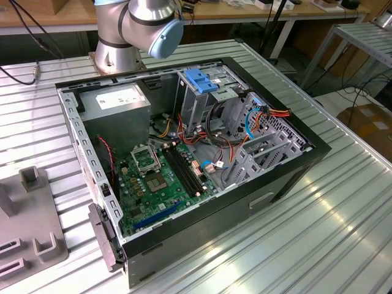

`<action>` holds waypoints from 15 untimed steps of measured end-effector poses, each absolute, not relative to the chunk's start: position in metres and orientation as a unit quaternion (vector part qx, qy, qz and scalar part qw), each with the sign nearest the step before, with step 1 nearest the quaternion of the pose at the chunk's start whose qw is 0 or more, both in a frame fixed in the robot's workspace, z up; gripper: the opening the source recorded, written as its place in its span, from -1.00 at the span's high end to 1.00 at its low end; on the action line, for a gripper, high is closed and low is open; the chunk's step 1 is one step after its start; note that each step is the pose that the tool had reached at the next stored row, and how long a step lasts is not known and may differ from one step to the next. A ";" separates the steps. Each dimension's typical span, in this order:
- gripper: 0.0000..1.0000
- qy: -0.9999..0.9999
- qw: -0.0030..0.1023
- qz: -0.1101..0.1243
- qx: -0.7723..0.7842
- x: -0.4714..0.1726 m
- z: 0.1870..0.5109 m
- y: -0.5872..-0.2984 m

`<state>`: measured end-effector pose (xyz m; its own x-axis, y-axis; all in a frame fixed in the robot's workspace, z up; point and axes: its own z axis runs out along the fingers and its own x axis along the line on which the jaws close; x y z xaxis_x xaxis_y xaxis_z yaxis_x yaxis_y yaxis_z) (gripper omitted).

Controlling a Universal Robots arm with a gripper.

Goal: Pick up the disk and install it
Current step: 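Pick up the disk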

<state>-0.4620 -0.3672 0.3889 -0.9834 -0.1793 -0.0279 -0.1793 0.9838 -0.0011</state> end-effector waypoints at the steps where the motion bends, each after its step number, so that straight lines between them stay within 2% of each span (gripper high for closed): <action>1: 0.80 0.995 0.014 0.001 -0.096 -0.462 0.389 -0.367; 15: 0.80 0.979 0.014 0.002 -0.206 -0.462 0.388 -0.367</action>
<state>-0.4620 -0.3672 0.3883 -0.9151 -0.4022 -0.0279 -0.4024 0.9155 -0.0010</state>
